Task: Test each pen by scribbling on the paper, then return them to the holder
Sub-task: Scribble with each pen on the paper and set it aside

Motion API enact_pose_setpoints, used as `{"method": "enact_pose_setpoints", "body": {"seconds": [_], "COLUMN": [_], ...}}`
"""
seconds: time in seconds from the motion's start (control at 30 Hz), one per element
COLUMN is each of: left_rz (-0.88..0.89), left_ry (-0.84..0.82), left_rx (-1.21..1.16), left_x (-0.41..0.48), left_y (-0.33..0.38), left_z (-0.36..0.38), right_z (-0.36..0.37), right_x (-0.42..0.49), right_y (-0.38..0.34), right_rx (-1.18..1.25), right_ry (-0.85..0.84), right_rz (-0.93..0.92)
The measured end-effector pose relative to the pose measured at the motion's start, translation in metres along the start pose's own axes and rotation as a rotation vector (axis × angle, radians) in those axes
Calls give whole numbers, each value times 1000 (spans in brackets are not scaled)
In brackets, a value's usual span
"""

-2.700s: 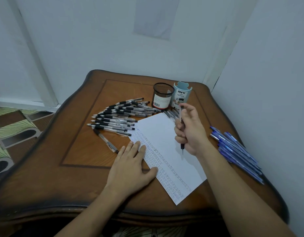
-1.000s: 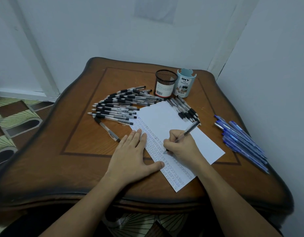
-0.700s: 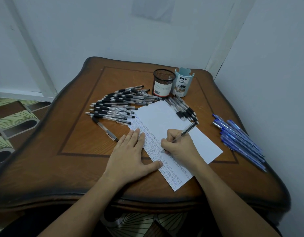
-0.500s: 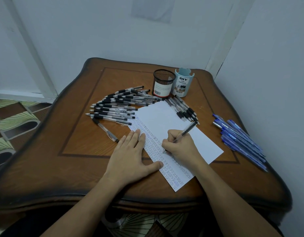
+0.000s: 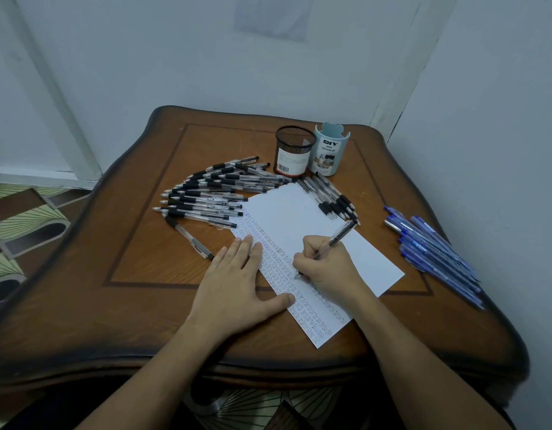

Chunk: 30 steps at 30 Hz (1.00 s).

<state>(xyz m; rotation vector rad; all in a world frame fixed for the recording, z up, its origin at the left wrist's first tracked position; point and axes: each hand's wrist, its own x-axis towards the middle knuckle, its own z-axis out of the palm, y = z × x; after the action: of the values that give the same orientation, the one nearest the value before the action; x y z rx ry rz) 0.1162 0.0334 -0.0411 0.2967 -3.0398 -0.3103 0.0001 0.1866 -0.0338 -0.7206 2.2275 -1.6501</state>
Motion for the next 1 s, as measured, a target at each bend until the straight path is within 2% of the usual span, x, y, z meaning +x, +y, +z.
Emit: {"method": "enact_pose_setpoints", "body": {"seconds": [0.47,0.63,0.8,1.0], "left_rz": [2,0,1,-1], "left_ry": [-4,-13,-18,-24], "left_rx": [0,2,3,5], "left_x": [0,1,1,0], "left_y": [0,0,0,1], "left_z": [-1,-2,-2,-2], "right_z": [-1,-7,-11,-11], "right_x": [1,8,7,8], "right_y": [2,-3,-15,-19], "right_rx": [-46,213,326,211], "right_ry": [-9,67,78,18], "right_rz": [15,107,170,193]}}
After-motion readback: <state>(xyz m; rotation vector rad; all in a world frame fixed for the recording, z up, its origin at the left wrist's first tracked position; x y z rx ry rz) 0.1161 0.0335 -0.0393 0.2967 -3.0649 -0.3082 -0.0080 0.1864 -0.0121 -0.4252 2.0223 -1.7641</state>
